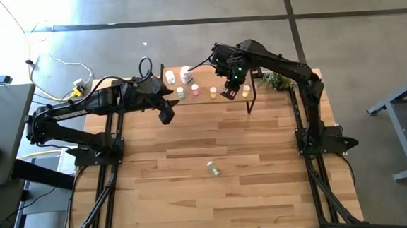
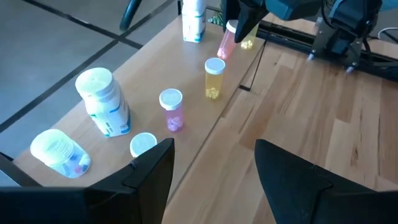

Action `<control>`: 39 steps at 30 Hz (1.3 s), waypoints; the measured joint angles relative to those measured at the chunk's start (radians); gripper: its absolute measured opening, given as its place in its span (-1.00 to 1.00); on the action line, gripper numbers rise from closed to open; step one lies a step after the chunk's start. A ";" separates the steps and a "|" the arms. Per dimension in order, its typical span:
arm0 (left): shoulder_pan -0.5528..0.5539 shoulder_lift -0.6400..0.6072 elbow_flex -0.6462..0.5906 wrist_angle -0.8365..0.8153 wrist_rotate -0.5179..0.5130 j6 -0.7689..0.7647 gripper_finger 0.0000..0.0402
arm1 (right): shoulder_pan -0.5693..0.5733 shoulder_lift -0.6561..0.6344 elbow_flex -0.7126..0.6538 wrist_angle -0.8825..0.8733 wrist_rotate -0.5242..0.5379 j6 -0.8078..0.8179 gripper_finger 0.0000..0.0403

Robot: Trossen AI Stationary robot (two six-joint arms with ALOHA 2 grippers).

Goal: Pick and place medicine bottles onto shelf by color
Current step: Put the pink medicine bottle on the shelf

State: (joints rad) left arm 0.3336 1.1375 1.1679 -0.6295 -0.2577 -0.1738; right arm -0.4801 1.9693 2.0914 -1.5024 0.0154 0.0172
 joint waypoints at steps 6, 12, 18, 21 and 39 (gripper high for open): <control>0.000 0.000 0.000 0.000 0.000 -0.007 0.06 | 0.000 0.022 0.000 -0.019 0.000 -0.033 -0.49; 0.000 0.000 0.000 -0.001 0.000 -0.010 0.06 | 0.000 0.028 0.000 -0.027 0.008 -0.045 -0.49; 0.000 0.000 0.000 -0.001 0.000 -0.009 0.06 | 0.000 0.028 0.000 -0.032 0.008 -0.075 -0.49; 0.000 0.000 0.000 -0.001 0.000 -0.010 0.06 | 0.000 0.028 0.000 -0.032 0.008 -0.081 -0.49; 0.000 0.000 0.000 -0.001 0.000 -0.007 0.06 | -0.022 0.031 0.001 0.006 0.044 -0.078 -0.20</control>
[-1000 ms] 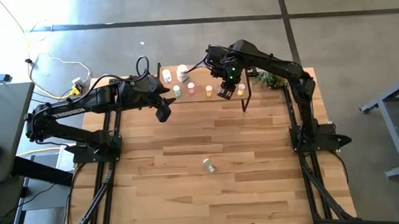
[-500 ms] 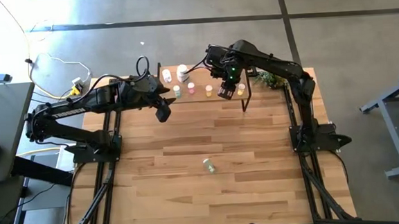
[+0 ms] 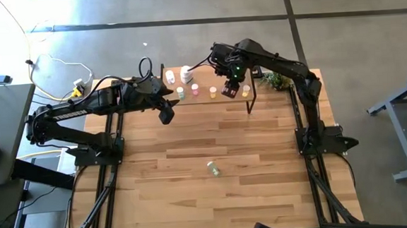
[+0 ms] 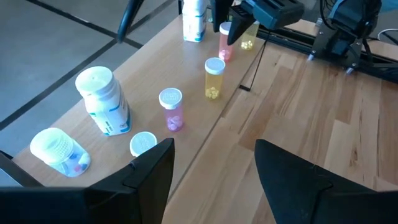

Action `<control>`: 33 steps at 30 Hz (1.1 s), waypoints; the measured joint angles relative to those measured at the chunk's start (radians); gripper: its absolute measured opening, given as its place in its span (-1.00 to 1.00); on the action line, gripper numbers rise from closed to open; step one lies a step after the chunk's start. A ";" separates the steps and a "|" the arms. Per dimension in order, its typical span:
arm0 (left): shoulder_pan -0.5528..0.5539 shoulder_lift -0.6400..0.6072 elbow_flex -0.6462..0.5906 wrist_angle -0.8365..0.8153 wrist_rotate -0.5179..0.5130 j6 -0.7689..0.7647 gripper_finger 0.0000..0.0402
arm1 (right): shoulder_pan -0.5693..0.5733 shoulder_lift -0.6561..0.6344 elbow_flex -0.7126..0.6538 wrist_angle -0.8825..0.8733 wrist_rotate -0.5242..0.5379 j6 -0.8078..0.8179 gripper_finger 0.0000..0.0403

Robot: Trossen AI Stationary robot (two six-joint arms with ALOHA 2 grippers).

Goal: Pick and place medicine bottles onto shelf by color
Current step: Put the pink medicine bottle on the shelf, then put the blue medicine bottle on the shelf

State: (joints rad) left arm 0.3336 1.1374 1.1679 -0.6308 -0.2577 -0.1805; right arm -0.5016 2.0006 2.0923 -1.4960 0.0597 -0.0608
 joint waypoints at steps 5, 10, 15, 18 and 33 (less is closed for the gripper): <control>0.000 0.000 0.000 0.000 0.000 0.000 0.06 | -0.003 -0.015 0.001 0.009 -0.006 0.015 -0.20; 0.000 0.000 0.000 0.000 0.000 0.017 0.06 | -0.002 -0.045 0.001 0.023 -0.009 0.070 -0.20; 0.000 0.000 0.000 -0.001 0.003 0.030 0.06 | 0.023 -0.071 0.002 0.018 -0.043 0.166 -0.20; 0.000 0.000 0.000 -0.001 0.003 0.060 0.06 | 0.055 -0.089 0.002 0.019 -0.084 0.237 -0.20; 0.000 -0.103 0.000 -0.013 -0.196 0.258 0.06 | 0.309 -0.105 0.003 0.062 -0.091 0.561 -0.20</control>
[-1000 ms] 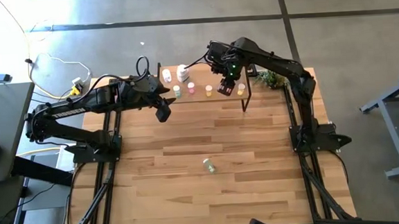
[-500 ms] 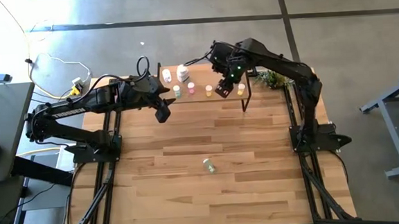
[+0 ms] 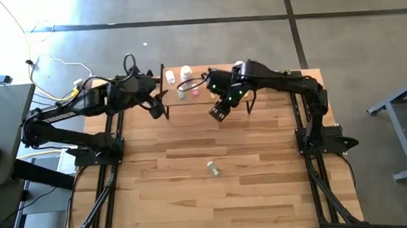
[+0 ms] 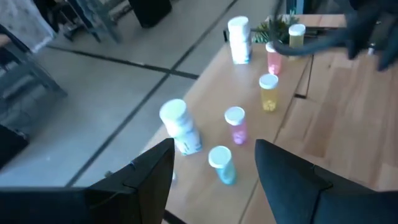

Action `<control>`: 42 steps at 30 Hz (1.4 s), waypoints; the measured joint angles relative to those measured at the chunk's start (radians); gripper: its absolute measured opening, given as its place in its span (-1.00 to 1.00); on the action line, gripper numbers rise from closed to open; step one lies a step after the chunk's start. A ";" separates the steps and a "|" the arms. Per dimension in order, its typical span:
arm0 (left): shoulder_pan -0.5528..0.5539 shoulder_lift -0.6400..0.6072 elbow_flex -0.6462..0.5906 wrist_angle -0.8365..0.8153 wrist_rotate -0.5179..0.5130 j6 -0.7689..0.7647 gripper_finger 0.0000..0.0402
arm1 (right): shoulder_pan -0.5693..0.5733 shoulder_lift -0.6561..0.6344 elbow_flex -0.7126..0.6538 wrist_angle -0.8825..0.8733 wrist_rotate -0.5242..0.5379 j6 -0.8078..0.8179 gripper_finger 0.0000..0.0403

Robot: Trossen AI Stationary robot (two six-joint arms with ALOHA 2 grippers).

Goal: Pick and place medicine bottles onto shelf by color
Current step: Put the blue medicine bottle on the shelf

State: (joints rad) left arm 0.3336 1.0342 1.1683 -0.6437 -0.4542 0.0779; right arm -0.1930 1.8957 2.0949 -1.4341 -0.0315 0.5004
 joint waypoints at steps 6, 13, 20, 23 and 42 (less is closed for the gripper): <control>0.000 -0.044 0.000 0.001 -0.003 0.031 0.06 | 0.089 0.015 -0.001 0.026 0.001 0.105 -0.18; 0.000 -0.063 0.000 -0.017 0.025 0.031 0.06 | 0.165 0.071 -0.002 0.090 0.003 0.154 0.02; 0.000 -0.063 0.000 -0.040 0.152 -0.040 0.06 | 0.216 0.163 -0.003 0.127 -0.042 0.233 0.07; 0.000 -0.063 0.000 -0.057 0.177 -0.067 0.06 | 0.238 0.202 -0.003 0.131 -0.075 0.257 0.07; 0.000 -0.063 0.000 -0.173 0.182 -0.181 0.06 | 0.347 0.402 -0.003 0.222 -0.097 0.379 0.07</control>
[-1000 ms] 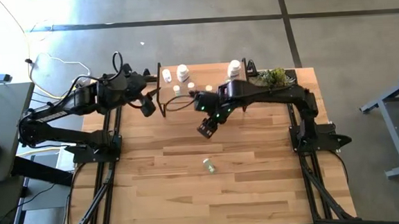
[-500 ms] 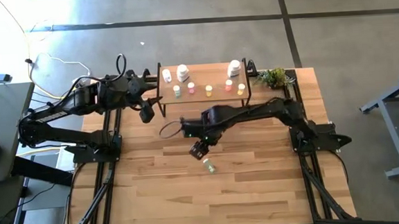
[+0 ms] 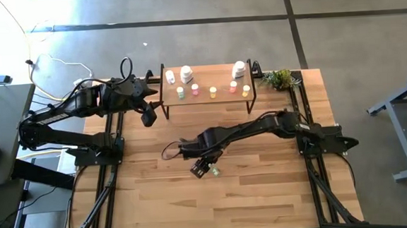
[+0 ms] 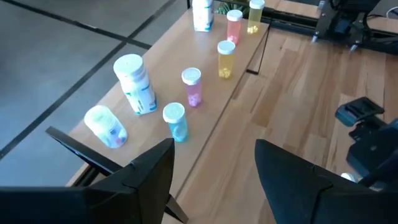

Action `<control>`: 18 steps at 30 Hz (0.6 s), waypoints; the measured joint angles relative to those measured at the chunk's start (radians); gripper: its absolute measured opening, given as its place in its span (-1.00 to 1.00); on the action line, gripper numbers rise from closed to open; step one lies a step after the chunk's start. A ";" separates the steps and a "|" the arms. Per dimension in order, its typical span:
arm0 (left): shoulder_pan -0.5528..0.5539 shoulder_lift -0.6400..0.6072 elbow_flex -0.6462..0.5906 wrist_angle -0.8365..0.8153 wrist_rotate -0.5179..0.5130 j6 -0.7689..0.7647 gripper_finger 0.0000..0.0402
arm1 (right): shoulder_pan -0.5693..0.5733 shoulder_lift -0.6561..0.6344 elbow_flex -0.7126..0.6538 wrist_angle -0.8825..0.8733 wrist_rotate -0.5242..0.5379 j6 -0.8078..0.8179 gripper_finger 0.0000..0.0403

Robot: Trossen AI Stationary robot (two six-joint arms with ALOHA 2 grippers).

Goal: Pick and place medicine bottles onto shelf by color
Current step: Put the blue medicine bottle on the shelf

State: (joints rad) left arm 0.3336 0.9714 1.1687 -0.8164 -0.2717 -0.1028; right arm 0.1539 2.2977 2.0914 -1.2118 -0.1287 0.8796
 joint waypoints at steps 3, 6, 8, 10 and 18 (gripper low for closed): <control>0.000 0.000 0.000 0.000 0.000 -0.005 0.06 | 0.004 0.032 0.000 -0.001 0.004 0.003 0.07; 0.000 0.000 0.000 -0.001 0.000 -0.018 0.06 | 0.004 0.064 0.000 -0.002 0.004 0.008 0.07; 0.000 0.000 0.000 -0.004 0.000 -0.018 0.06 | 0.004 0.082 0.000 -0.003 0.008 0.014 0.07; 0.000 0.000 0.000 -0.004 0.000 -0.018 0.06 | 0.004 0.090 0.000 -0.003 0.012 0.014 0.07; 0.000 0.000 0.000 -0.004 0.000 -0.018 0.06 | 0.003 0.102 0.000 -0.002 0.028 0.014 0.00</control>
State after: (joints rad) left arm 0.3334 0.9718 1.1683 -0.8206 -0.2714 -0.1207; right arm 0.1574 2.3996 2.0914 -1.2140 -0.1011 0.8936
